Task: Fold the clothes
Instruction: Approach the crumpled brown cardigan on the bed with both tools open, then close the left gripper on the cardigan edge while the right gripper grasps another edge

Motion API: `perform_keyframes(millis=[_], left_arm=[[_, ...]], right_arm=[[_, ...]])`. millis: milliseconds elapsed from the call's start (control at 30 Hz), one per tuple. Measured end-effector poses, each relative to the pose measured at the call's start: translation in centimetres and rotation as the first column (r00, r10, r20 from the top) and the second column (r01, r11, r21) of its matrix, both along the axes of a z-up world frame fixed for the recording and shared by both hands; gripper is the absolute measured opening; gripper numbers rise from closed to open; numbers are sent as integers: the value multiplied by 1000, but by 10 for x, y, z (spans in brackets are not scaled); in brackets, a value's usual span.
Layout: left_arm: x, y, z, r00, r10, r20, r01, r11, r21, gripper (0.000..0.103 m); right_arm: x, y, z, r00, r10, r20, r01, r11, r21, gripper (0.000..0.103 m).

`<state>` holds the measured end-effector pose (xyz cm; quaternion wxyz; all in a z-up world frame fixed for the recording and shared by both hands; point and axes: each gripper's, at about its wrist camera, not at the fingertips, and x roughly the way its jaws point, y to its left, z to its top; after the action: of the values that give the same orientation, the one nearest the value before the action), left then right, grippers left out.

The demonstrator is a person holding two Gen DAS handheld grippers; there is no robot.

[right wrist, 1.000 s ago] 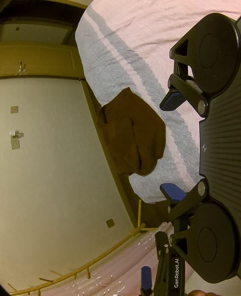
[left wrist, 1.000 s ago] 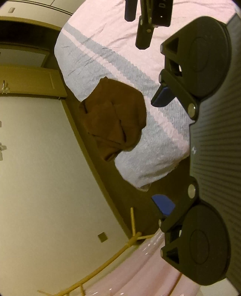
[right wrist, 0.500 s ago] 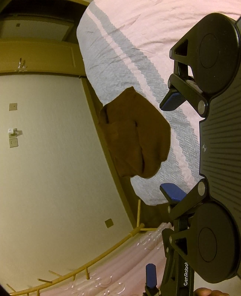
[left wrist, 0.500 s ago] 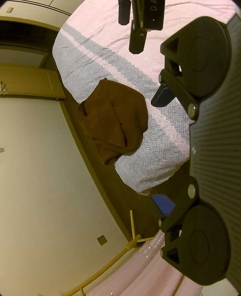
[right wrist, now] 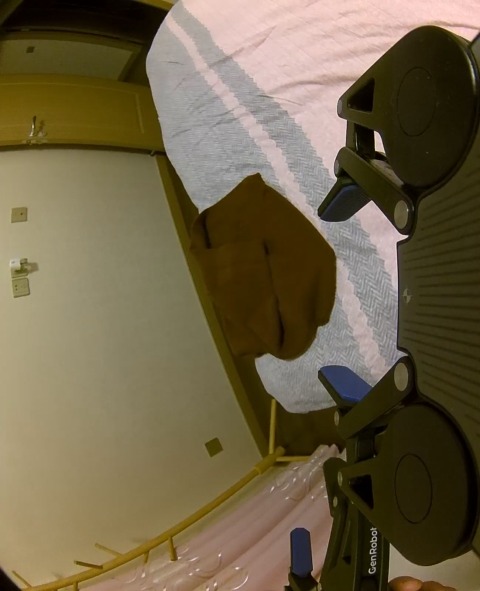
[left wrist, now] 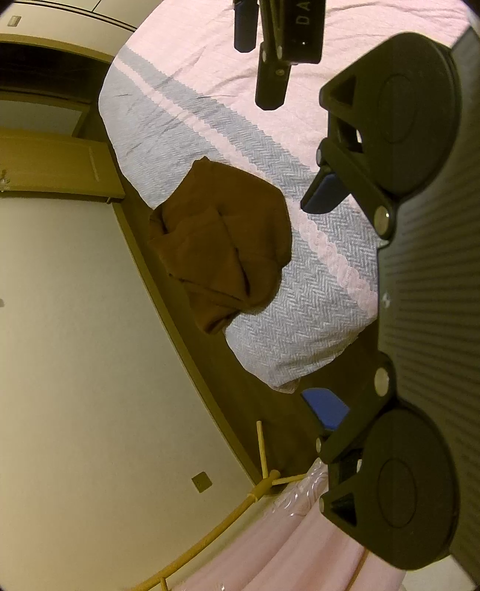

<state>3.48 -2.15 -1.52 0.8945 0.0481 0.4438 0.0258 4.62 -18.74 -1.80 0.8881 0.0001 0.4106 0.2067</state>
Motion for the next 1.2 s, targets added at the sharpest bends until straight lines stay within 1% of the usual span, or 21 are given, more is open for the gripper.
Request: perform_keyframes(millis=[300,667,833,900,1033,1100,1200], left_arm=[[4,0,0,1000,-4,-10,4,1000,11,100],[11,-12,-4,1000,-12,-28,13,999,45,100],[12,-17,-3,1000,-19,-4,19,999,36,100],[14,-18,-5,1000,-26,-4,26,998,52,100],[20,-20,-15,998,-67,-17,69,989,128,100],[26,-18,-22,996,-80,-30,84,983,161,100],[43,-12,-36,990,-129,-49,136,973,188,100]], right_arm=[[3,-2,-2,1000,8,-8,-8,1000,4,88],[17,-21,-3,1000,13,-27,-12,999,31,88],[23,-35,-11,999,12,-43,-10,998,54,88],[25,-41,-15,999,10,-49,-6,998,66,88],[32,-51,-25,998,-5,-63,10,997,79,88],[34,-55,-30,997,-30,-72,36,996,83,88],[44,-57,-37,996,-51,-76,57,995,81,88]])
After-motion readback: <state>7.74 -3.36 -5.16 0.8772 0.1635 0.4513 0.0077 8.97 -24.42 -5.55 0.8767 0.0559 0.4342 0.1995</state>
